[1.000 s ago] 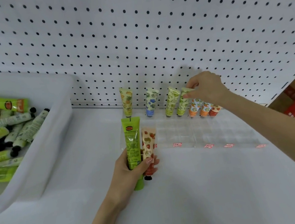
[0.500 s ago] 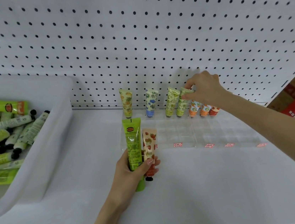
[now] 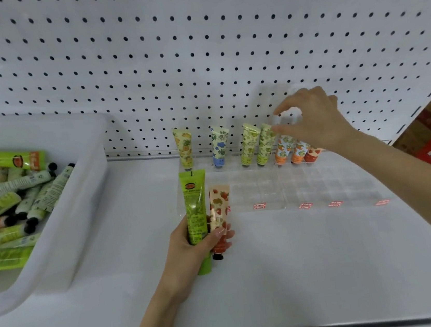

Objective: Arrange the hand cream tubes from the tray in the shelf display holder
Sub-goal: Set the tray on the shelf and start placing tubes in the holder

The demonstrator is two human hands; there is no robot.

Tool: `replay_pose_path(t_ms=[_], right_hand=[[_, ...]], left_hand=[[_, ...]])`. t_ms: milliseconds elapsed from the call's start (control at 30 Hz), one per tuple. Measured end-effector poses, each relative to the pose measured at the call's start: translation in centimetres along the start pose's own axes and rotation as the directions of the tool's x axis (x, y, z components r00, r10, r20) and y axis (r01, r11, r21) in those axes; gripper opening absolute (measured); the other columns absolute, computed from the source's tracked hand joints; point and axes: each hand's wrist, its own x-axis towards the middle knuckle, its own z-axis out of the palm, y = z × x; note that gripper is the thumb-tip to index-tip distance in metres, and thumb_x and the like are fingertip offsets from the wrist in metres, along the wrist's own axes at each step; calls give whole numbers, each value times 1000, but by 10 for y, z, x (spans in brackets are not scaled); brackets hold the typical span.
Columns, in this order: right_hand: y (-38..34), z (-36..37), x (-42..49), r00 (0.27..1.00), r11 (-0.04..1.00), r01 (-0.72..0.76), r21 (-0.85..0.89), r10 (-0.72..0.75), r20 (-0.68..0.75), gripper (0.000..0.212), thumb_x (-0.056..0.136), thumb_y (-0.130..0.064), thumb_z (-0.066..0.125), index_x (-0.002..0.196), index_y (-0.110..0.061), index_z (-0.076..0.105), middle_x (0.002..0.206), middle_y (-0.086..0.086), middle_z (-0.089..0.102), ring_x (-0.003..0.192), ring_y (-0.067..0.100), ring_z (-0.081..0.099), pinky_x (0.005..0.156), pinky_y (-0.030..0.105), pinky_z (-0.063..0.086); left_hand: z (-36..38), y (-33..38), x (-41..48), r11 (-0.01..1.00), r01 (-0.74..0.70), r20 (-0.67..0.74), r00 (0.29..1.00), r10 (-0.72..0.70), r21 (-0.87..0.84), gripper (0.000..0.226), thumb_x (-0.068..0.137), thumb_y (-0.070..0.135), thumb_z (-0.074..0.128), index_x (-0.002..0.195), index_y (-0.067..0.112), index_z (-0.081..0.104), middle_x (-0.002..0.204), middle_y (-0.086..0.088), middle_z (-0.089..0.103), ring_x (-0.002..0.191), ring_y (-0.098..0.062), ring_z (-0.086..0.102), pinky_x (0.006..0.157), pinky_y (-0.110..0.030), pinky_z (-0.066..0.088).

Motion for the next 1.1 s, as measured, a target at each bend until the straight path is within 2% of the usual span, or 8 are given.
replay_pose_path(t_ms=[67, 167, 333, 467, 667, 767, 867, 1100], right_hand=[[-9, -12, -24, 1000, 987, -1, 160, 1, -1, 24, 79, -37, 72, 100, -24, 68, 104, -3, 60, 105, 17, 50, 89, 34, 32], [-22, -17, -64, 976, 875, -109, 472, 5, 217, 18, 75, -35, 74, 91, -26, 68, 91, -8, 65, 82, 9, 57, 75, 20, 43], [-23, -14, -103, 835, 718, -321, 618, -94, 543, 17, 77, -29, 74, 92, -21, 68, 85, -3, 68, 68, 10, 66, 62, 22, 55], [1, -24, -112, 822, 642, -383, 664, -90, 562, 12, 81, -17, 72, 71, -14, 65, 62, -4, 69, 60, 11, 67, 57, 23, 55], [53, -58, -113, 828, 590, -410, 696, -80, 555, 6, 85, -10, 66, 80, -12, 63, 73, 6, 72, 67, 24, 71, 52, 26, 55], [94, -72, -99, 853, 630, -407, 661, 5, 521, 10, 87, -10, 64, 89, -1, 59, 78, 10, 73, 69, 27, 72, 59, 33, 60], [127, -70, -80, 901, 721, -360, 592, 104, 421, 14, 87, -12, 64, 87, -1, 56, 84, 15, 72, 70, 23, 72, 62, 31, 60], [149, -30, -44, 941, 746, -319, 585, 175, 290, 12, 89, -12, 63, 89, -4, 54, 90, 12, 69, 67, 10, 71, 61, 19, 58]], left_hand=[[3, 0, -2, 998, -4, -20, 1000, 2, -70, 29, 78, 8, 67, 105, 4, 62, 94, -14, 75, 84, -30, 73, 72, -41, 60], [15, 0, -8, 990, 9, 7, 1000, -8, -138, 36, 72, 12, 67, 106, 1, 62, 95, -15, 75, 84, -30, 73, 71, -39, 60], [58, 3, -14, 991, 36, 159, 987, -15, -133, 37, 70, 12, 69, 104, -2, 63, 94, -17, 74, 85, -31, 73, 68, -33, 59], [91, 7, -11, 990, 31, 221, 975, 0, -134, 41, 70, 11, 69, 108, -1, 62, 97, -18, 73, 89, -33, 72, 72, -35, 59], [136, -2, 2, 999, -40, 135, 990, 42, -18, 17, 81, 3, 68, 98, 7, 64, 91, -7, 75, 85, -27, 72, 74, -40, 60], [152, -10, 6, 999, -29, 64, 998, 29, 12, 15, 86, 2, 64, 97, 11, 61, 86, -6, 75, 68, -23, 71, 59, -32, 58], [164, -16, 5, 991, -69, 30, 997, 66, 118, 5, 88, 19, 62, 91, 16, 62, 68, -7, 65, 46, -18, 53, 43, -28, 44], [177, -24, 6, 993, -53, 8, 999, 52, 110, 25, 99, 25, 43, 99, 7, 59, 61, -6, 55, 46, -18, 48, 43, -27, 40]])
